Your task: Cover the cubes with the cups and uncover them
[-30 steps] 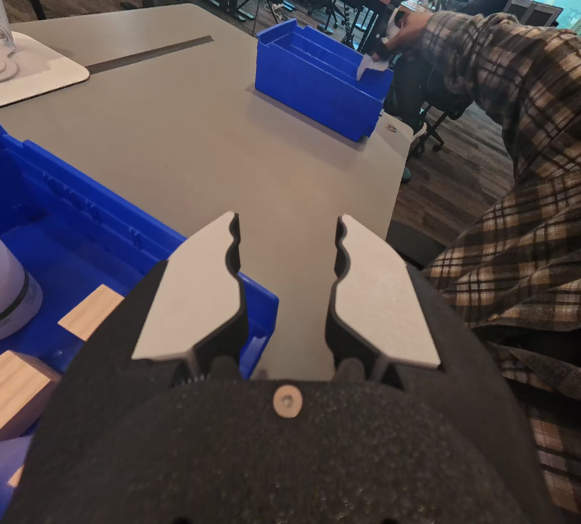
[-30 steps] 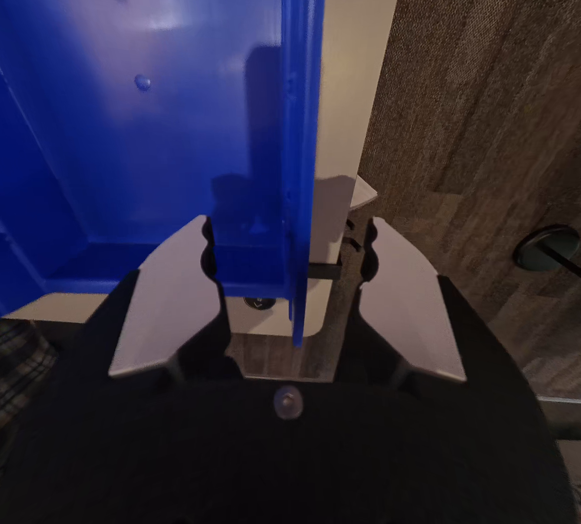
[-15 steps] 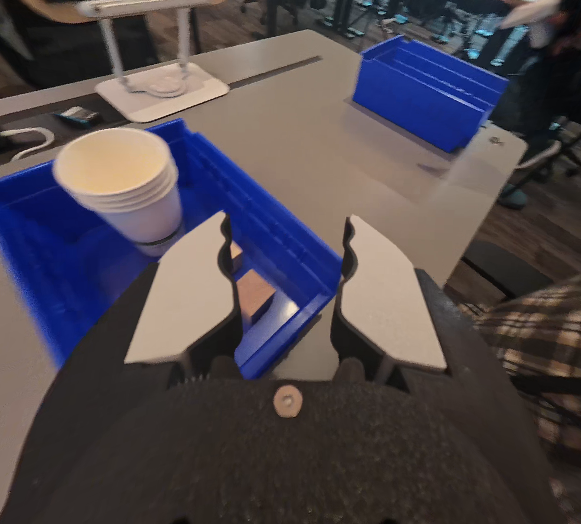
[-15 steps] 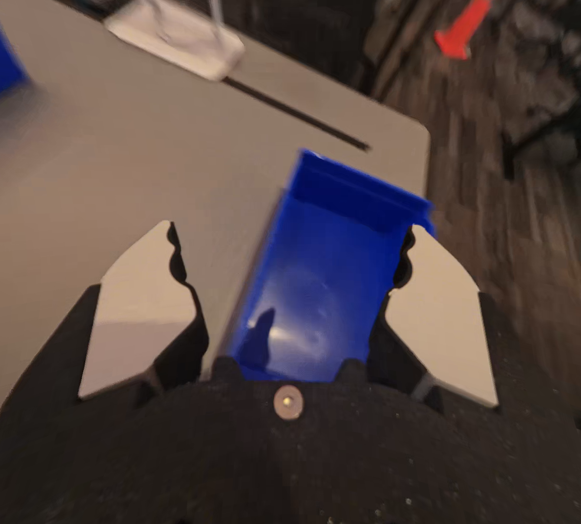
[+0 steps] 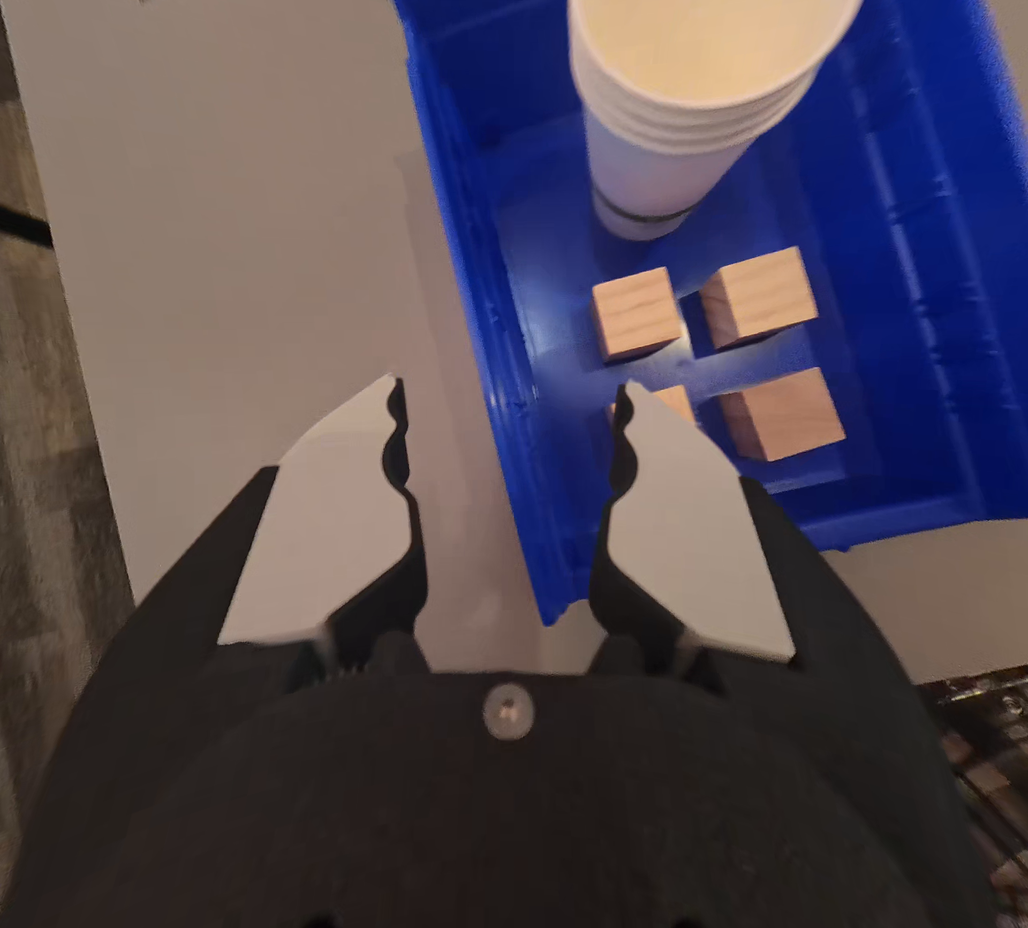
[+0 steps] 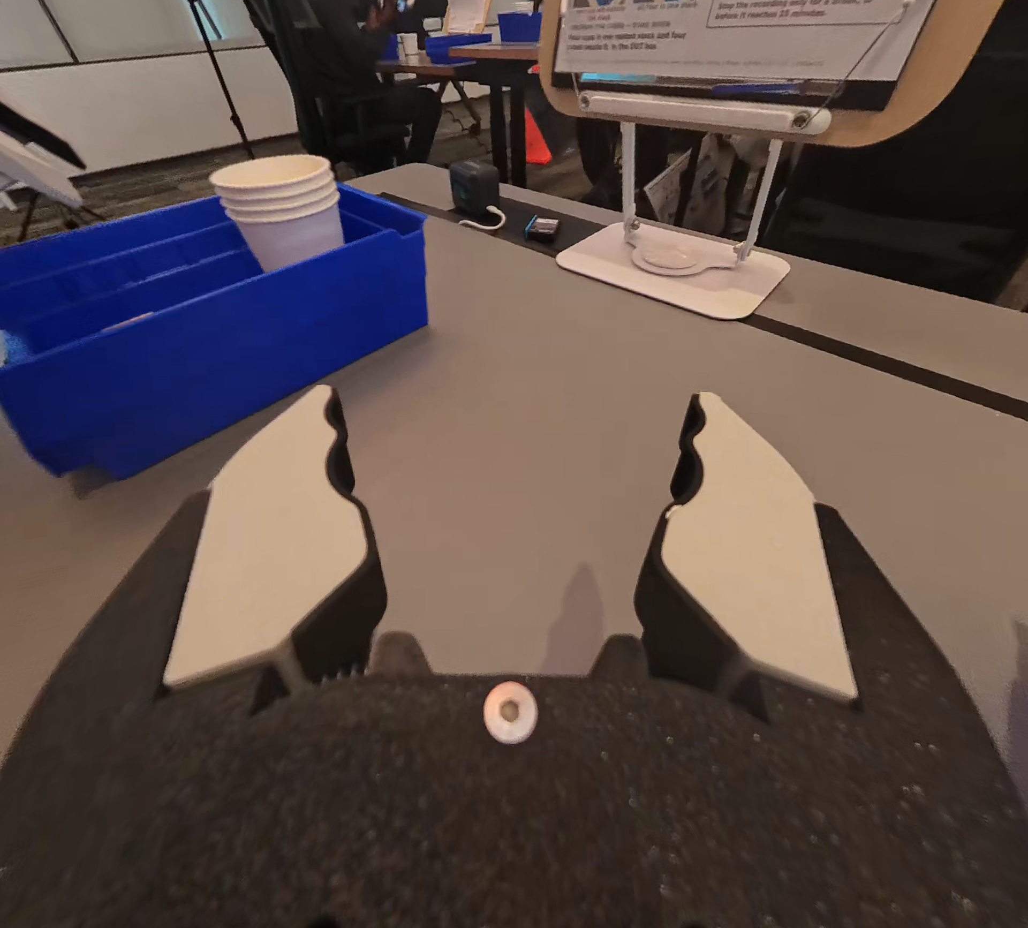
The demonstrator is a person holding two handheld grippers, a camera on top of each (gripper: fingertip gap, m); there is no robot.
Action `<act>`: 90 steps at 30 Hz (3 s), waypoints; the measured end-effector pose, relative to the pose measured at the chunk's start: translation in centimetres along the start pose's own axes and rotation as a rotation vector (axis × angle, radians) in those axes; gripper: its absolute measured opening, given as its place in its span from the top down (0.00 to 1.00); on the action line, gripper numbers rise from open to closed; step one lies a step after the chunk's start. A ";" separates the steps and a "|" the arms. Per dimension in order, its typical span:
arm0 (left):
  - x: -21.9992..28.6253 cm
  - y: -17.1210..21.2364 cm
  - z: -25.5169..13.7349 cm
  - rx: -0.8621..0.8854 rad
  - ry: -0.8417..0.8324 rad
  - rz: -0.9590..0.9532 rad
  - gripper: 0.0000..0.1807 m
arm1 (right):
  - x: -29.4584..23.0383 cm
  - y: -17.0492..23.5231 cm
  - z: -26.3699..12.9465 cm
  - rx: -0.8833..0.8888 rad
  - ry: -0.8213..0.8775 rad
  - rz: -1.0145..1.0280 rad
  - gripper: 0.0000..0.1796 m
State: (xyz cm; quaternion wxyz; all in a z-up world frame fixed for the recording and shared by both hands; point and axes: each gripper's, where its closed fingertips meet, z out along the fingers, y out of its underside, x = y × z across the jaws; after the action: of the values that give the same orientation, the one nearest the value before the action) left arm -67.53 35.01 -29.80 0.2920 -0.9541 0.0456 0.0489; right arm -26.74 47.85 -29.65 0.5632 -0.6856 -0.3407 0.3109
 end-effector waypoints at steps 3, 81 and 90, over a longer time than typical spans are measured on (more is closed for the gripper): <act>-1.5 1.0 1.8 -0.082 -0.022 -0.038 0.60 | 1.0 1.0 1.1 0.019 0.020 0.011 0.40; -18.9 14.2 4.5 -0.342 0.124 -0.400 0.98 | 5.5 6.1 0.3 -0.193 0.241 0.056 0.56; -21.0 14.9 4.3 -0.348 0.133 -0.390 0.98 | 5.2 6.4 0.7 -0.205 0.229 0.037 0.56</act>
State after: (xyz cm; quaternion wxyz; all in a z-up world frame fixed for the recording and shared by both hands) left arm -90.32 26.36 -39.05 0.1240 -0.9817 -0.1293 -0.0638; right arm -23.54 51.62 -36.29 0.5194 -0.7767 -0.2916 0.2047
